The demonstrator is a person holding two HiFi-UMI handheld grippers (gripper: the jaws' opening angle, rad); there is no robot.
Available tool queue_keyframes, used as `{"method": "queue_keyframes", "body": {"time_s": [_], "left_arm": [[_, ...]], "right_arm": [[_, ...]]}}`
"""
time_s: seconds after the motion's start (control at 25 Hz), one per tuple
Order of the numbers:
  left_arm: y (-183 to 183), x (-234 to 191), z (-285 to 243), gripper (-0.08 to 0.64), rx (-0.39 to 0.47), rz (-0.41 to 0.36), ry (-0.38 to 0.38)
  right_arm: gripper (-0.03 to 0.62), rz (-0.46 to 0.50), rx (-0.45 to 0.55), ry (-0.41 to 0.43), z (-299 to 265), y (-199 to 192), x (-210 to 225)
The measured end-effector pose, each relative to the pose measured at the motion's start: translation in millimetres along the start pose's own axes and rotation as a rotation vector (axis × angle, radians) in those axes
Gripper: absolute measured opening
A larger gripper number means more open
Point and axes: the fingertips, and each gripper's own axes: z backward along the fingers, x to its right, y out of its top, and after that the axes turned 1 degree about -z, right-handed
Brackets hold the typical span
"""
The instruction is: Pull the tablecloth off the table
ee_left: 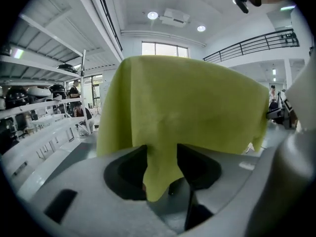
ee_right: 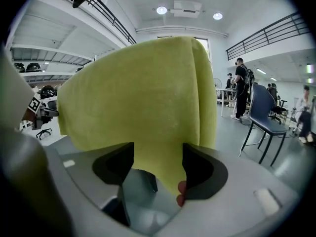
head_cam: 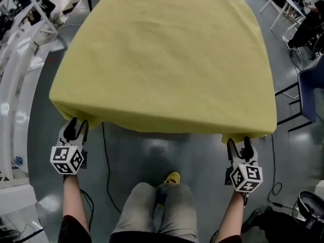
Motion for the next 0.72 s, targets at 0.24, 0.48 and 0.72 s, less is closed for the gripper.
{"method": "queue_keyframes", "body": {"time_s": [0.24, 0.48, 0.72], "left_arm": [[2, 3, -10, 0.063, -0.026, -0.113, 0.016], [5, -4, 2, 0.003, -0.019, -0.113, 0.011], [0, -7, 21, 0.073, -0.041, -0.076, 0.02]], "right_arm": [[0.208, 0.038, 0.012, -0.049, -5, 7, 9], [0.192, 0.038, 0.011, -0.073, 6, 11, -2], [0.267, 0.013, -0.012, -0.099, 21, 8, 7]]}}
